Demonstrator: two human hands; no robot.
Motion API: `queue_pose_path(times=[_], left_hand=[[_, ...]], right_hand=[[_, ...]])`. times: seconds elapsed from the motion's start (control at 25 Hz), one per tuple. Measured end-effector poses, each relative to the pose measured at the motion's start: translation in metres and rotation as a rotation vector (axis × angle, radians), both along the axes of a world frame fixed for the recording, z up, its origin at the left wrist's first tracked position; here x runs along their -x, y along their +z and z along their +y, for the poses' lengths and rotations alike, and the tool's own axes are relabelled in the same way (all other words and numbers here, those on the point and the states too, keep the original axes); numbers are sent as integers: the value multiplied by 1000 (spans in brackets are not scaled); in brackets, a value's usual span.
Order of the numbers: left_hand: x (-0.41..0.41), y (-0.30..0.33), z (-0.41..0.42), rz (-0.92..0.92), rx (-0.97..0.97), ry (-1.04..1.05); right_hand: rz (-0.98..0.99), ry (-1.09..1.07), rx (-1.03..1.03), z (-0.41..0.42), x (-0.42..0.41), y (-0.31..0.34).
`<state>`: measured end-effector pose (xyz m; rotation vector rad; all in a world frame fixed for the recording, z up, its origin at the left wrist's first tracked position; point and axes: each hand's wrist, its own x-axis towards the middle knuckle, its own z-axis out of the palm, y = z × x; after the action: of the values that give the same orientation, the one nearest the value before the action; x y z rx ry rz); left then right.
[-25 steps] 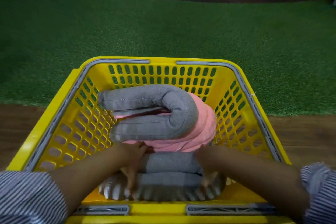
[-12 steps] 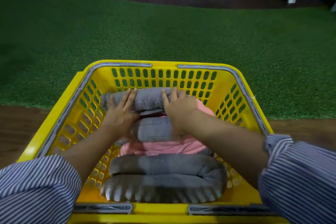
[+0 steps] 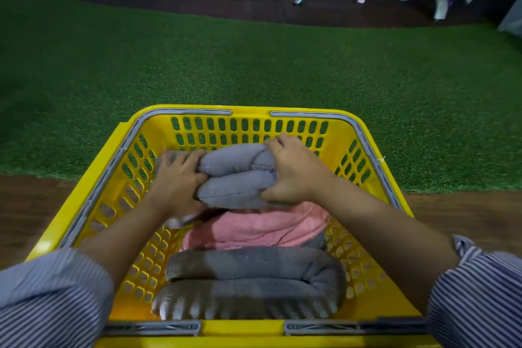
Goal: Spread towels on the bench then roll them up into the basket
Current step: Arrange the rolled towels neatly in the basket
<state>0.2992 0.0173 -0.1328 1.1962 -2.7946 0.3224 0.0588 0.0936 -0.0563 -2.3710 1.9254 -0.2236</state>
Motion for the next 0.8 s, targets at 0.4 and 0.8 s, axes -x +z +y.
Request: queue_pose_path(times=[0.4,0.8], left_hand=[[-6,67,88,-114,-129,-249],[19,29,89,-537,-432,-332]], right_hand=[[-20,-51,-619,66,42,17],[202,-91,-837,80,30,-51]])
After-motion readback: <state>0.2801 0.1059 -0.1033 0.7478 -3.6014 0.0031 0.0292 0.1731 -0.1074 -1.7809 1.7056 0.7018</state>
